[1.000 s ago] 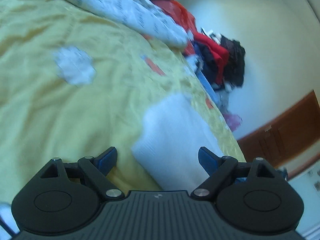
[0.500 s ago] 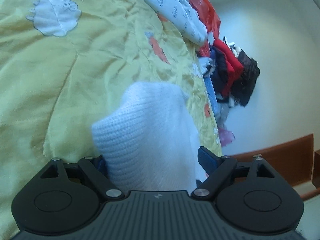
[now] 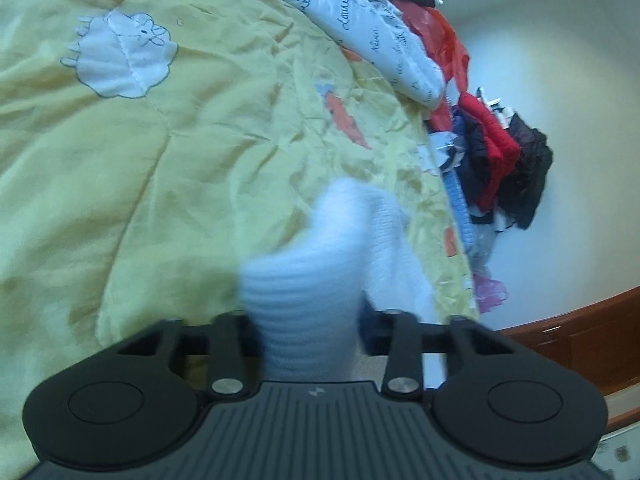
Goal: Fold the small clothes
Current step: 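Grasp the rolled sweater with the right gripper while the left gripper holds it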
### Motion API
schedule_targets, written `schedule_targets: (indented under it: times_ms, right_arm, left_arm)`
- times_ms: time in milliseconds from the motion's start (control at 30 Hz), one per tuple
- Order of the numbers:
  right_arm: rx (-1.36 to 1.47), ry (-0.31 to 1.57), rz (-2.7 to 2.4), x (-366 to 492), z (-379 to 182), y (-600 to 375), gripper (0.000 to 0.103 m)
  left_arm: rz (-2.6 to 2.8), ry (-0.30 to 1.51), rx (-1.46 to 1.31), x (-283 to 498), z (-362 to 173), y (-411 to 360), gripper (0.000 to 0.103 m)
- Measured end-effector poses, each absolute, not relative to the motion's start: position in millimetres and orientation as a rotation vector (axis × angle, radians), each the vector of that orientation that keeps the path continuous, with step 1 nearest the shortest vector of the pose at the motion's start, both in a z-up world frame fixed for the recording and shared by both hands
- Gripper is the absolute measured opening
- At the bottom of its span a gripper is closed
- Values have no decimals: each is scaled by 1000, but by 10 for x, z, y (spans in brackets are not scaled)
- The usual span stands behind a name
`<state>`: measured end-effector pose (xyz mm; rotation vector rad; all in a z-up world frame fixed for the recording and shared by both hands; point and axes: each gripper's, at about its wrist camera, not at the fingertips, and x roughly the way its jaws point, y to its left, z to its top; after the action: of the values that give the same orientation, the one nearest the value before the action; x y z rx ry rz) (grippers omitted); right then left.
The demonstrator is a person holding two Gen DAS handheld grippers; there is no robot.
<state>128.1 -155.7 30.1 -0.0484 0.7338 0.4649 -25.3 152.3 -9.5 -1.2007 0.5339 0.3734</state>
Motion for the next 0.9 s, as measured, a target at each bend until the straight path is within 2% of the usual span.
schedule_targets:
  times_ms: [100,200,433,567,700,900]
  right_arm:
    - [-50,733,465,1280,302,-1556,102]
    - [-49,733,465,1282,301,-1561,101]
    - [99,773,501,1340,409,-1756,100]
    - [331,863,540,1419,746,-1862,100]
    - [485,1083,795,1548,951,-1558,102]
    - [369,1267,851,1688,921,-794,101]
  left_arm:
    - [369,545,-1182,-260,-77,1532,31]
    - [375,553,-1051,-236,45,1431,26]
    - [338,487,-450,-177,533,756,24]
    - [282,418,-41,-197,545,210,24]
    - [272,396,153,-177,465,-54,24]
    - [258,387,272,-228,397,-168,24]
